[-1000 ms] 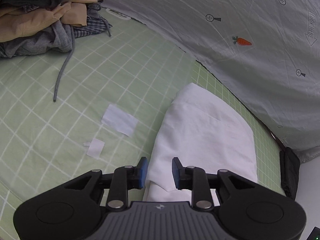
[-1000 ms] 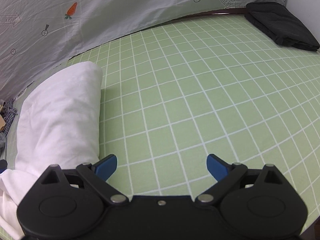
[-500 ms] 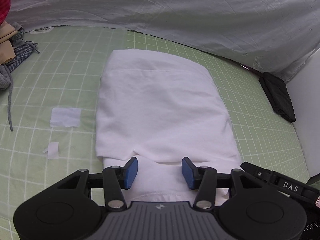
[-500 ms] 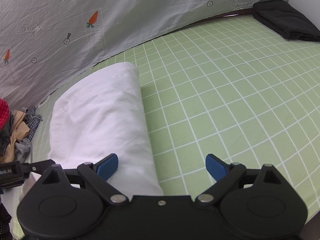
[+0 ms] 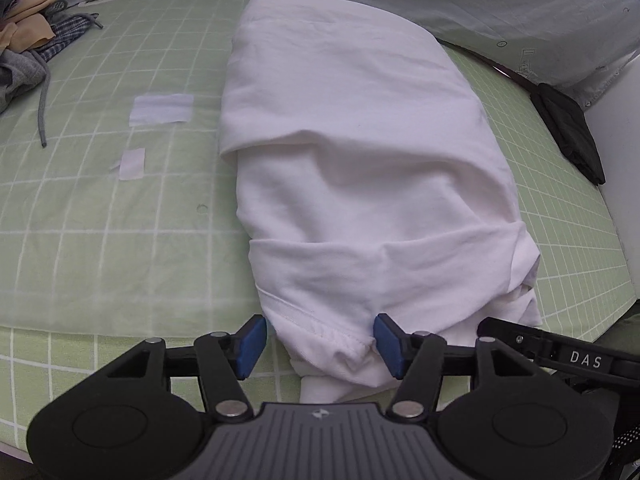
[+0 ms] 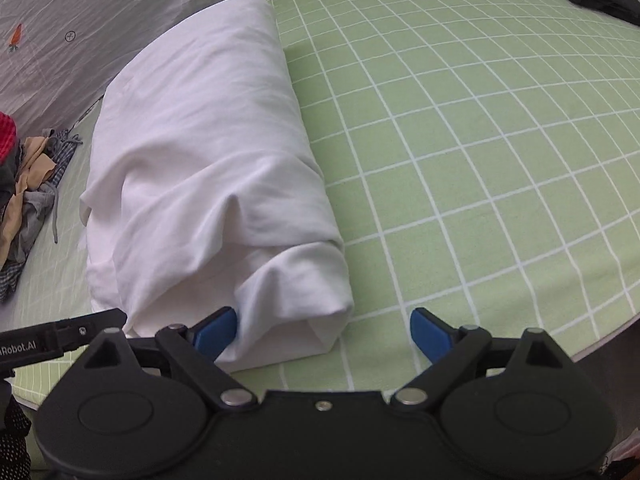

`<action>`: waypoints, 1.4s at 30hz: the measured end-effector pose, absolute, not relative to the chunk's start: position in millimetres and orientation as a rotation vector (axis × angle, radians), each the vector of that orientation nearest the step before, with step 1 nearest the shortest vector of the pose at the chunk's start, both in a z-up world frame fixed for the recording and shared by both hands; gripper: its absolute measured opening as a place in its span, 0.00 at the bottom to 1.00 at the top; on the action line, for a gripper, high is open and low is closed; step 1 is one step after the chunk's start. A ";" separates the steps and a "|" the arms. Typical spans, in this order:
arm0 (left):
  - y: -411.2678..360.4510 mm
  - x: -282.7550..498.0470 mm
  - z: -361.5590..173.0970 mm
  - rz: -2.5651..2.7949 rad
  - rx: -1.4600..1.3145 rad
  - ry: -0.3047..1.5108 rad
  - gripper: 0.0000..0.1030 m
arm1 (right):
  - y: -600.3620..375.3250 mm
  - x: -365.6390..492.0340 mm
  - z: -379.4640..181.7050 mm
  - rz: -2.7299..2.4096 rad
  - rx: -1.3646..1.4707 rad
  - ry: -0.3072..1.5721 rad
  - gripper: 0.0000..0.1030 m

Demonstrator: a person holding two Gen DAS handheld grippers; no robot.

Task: Fold clothes

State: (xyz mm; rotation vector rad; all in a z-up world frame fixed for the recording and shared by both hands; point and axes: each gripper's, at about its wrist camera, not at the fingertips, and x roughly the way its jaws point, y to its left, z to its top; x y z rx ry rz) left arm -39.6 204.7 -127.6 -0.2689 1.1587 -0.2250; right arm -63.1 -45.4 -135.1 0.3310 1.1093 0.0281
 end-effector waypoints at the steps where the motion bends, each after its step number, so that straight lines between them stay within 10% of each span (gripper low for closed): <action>1: 206.1 -39.4 -127.2 -0.225 -0.277 1.160 0.60 | -45.3 -64.1 -131.4 0.024 0.322 1.093 0.91; 14: 235.1 -12.3 -84.9 -0.238 -0.394 0.999 0.71 | -38.8 -47.8 -78.7 0.084 0.269 0.847 0.98; 42: 244.9 101.7 -153.3 -0.370 -0.504 1.191 0.78 | -9.7 82.6 -131.6 0.213 0.417 1.064 1.00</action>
